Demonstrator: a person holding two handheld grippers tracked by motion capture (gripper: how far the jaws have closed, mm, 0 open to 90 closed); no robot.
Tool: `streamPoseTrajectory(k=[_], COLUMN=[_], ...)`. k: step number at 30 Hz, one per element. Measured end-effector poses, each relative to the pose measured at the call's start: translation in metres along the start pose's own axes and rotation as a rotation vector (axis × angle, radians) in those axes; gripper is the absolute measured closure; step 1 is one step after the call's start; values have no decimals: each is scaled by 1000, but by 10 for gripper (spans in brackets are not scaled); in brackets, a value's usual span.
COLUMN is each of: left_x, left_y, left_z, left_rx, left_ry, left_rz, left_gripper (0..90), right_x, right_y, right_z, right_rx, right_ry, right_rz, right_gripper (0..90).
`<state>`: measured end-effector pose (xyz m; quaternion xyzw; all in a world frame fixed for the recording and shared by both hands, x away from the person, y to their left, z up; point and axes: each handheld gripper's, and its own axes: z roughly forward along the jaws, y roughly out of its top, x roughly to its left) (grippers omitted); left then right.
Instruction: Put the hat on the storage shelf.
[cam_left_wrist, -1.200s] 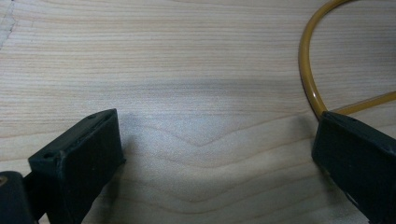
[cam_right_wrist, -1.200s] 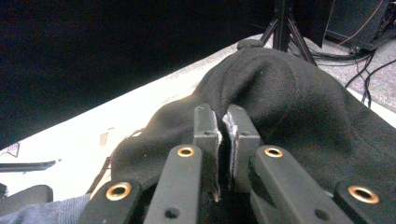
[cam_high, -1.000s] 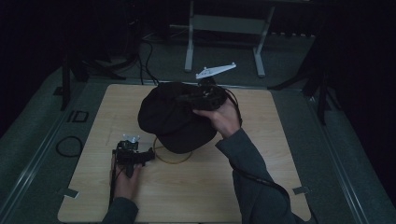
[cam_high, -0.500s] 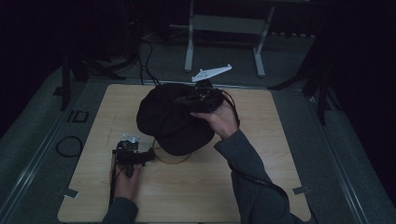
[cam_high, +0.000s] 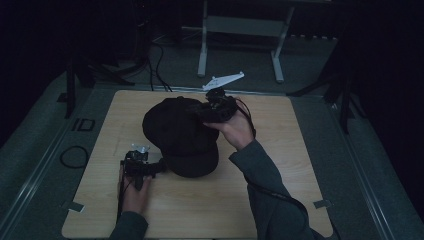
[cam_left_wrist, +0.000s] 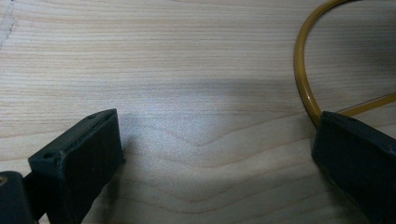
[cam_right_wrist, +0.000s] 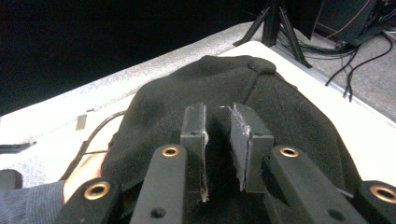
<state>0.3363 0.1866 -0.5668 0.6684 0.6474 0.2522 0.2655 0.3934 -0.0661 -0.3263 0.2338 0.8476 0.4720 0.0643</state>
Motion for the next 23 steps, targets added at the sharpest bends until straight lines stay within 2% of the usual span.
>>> streamPoseTrajectory(k=[10, 12, 23], left_x=[0, 0, 0], left_y=[0, 0, 0], left_z=[0, 0, 0], left_rx=[-1, 0, 1], left_ry=[0, 1, 0], left_rz=[0, 0, 0], left_gripper=[12, 12, 12], right_x=[2, 3, 2], right_y=[-2, -3, -9], right_z=[-2, -3, -5], right_rx=[50, 80, 129], right_ry=[-14, -12, 11], right_rz=[-35, -53, -63], right_gripper=[698, 687, 670])
